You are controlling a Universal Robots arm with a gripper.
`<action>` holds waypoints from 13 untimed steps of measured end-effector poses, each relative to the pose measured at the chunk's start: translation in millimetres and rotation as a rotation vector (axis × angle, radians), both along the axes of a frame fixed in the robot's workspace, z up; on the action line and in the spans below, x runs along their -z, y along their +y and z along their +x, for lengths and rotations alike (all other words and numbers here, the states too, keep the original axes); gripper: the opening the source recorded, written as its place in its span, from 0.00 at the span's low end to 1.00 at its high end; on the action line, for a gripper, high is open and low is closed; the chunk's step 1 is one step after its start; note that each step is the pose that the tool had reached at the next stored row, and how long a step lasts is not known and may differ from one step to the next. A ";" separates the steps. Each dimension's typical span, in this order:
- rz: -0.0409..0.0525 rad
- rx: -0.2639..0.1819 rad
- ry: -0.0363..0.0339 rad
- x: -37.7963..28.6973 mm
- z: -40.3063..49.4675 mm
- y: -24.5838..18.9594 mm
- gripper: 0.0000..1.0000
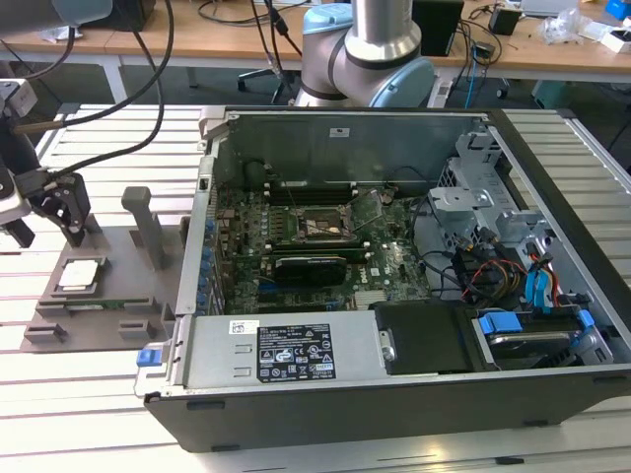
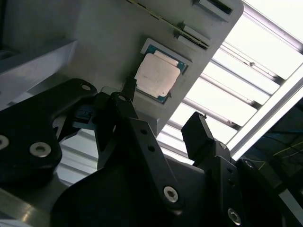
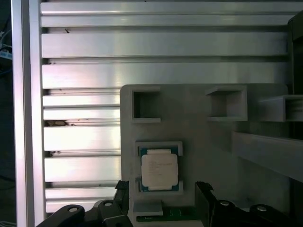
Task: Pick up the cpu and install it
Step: 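Pick up the cpu and move it towards the insertion slot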
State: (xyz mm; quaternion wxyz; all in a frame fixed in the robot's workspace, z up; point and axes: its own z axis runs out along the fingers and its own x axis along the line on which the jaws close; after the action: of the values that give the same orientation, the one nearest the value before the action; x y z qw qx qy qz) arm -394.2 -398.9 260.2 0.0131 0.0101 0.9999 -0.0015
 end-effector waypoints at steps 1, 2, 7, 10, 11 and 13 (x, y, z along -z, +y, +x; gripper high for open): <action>0.0000 0.000 0.0000 1.2 0.0 0.0 0.66; 0.0000 0.000 -0.0001 2.3 0.0 0.0 0.66; -0.0038 -0.002 0.0000 11.0 0.7 0.1 0.66; -0.0071 -0.005 0.0000 16.2 2.5 0.1 0.66; -0.0085 -0.007 0.0000 18.8 3.3 0.0 0.66; -0.0099 -0.010 -0.0001 22.0 4.3 0.0 0.66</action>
State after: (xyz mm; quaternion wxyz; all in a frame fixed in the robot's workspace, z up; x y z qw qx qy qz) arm -389.9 -398.8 238.2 0.0132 0.0048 0.9999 -0.0064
